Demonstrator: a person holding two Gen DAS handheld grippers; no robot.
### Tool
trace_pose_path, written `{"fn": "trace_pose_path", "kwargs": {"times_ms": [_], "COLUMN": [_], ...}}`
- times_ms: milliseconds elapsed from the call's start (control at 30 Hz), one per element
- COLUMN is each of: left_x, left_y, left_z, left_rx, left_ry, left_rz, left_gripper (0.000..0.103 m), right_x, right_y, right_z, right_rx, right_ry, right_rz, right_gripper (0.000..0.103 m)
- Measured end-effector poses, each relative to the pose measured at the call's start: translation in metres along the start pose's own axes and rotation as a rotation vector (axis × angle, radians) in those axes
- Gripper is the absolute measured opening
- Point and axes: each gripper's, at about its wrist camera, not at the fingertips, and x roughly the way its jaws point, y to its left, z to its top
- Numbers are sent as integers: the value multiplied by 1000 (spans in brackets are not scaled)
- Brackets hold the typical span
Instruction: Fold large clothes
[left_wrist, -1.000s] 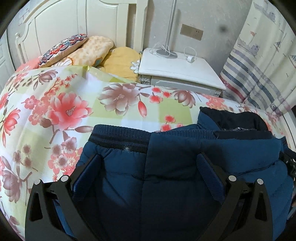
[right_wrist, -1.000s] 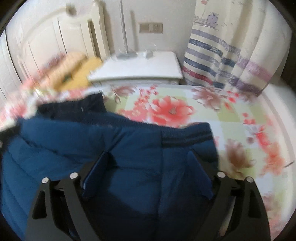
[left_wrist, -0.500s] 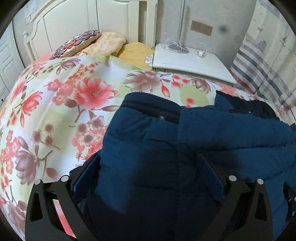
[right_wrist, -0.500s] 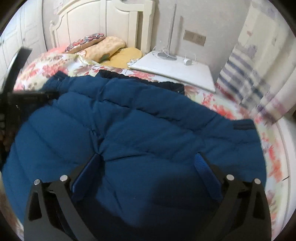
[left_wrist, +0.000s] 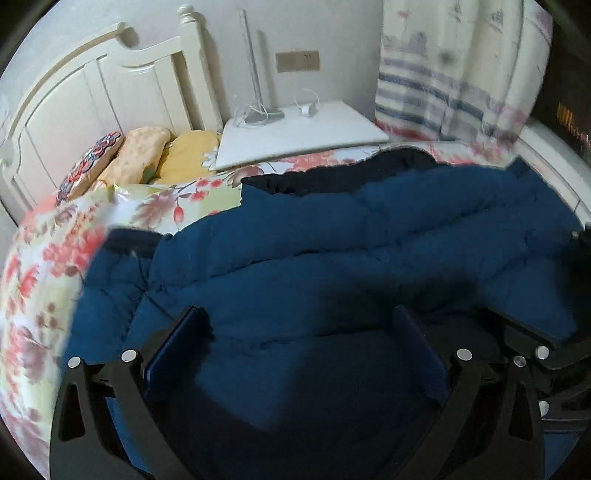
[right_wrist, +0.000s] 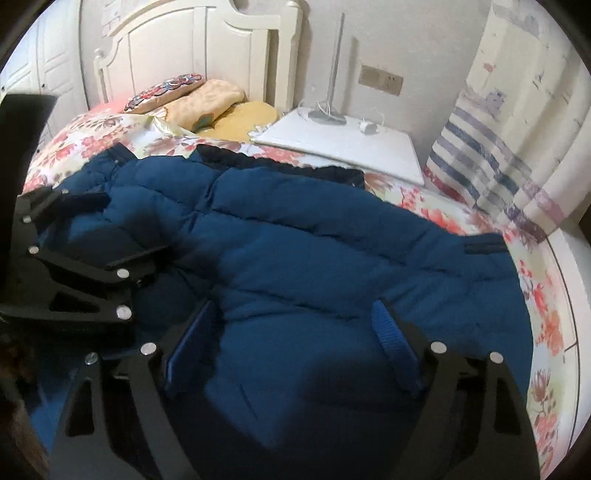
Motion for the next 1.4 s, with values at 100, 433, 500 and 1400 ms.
{"fn": "trace_pose_path", "kwargs": {"times_ms": [100,433,500,1400], "left_x": [-3,-31,-29,-54], "left_y": [10,39,34,20], "left_z": [-4,-34,-35,-68], "left_rx": [-41,-99,-76,-45], "left_ry": [13,-50,-53,-98], "left_rz": [-10,75,109,105], "left_gripper": [99,99,99,99], "right_x": [-13,-14,-12,-36], "right_y": [-13,-118,-112,35], "right_z": [-3,-44,-43,-52], "right_rx": [49,393,367,-18], "right_ry": [-11,-32,-31,-96], "right_rz": [-26,-83,-108,-13], "right_gripper": [86,94,96,100]}}
